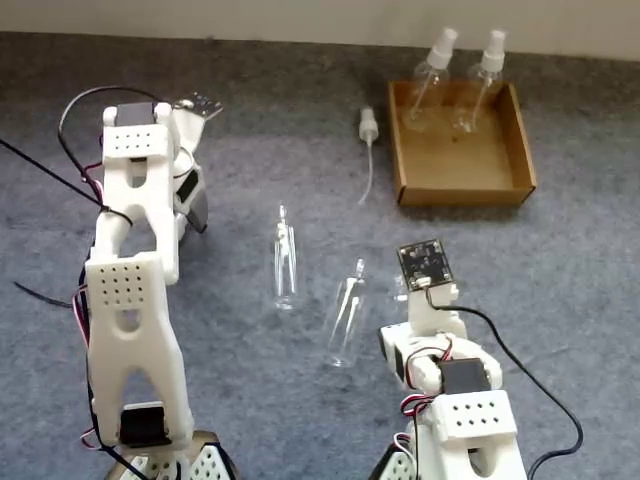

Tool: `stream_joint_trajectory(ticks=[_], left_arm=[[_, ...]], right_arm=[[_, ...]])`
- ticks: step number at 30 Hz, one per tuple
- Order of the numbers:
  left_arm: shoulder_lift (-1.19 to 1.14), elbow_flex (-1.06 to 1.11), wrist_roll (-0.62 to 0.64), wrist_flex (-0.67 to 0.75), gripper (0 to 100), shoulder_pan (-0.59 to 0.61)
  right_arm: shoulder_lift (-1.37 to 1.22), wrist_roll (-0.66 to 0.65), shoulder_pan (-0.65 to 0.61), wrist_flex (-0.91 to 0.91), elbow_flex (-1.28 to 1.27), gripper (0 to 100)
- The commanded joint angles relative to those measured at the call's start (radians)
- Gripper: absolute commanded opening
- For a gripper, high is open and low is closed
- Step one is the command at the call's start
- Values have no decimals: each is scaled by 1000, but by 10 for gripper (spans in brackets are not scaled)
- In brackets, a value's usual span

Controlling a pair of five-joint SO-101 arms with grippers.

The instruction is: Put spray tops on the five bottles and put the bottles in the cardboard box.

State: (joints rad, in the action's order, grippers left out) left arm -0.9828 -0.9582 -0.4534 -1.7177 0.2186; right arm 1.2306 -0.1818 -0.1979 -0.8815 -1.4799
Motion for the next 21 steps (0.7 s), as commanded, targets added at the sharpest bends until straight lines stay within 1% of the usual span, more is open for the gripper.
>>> stream_joint_trajectory(ticks=[1, 4, 12, 14, 17, 21], left_arm=[[-18, -88, -2, -14, 170, 12], [-31, -90, -2, -14, 146, 12], [-28, -88, -2, -23, 4, 24], [-12, -105, 2, -38, 4, 19], [111, -170, 72, -43, 3, 21], [420, -183, 152, -43, 3, 12]], right_arm=[[-4, -12, -8, 13, 12, 4], [-4, -12, -8, 13, 12, 4], [-4, -11, -8, 13, 12, 4], [-4, -11, -8, 13, 12, 4], [-4, -9, -8, 15, 12, 4], [-2, -9, -8, 19, 13, 4]])
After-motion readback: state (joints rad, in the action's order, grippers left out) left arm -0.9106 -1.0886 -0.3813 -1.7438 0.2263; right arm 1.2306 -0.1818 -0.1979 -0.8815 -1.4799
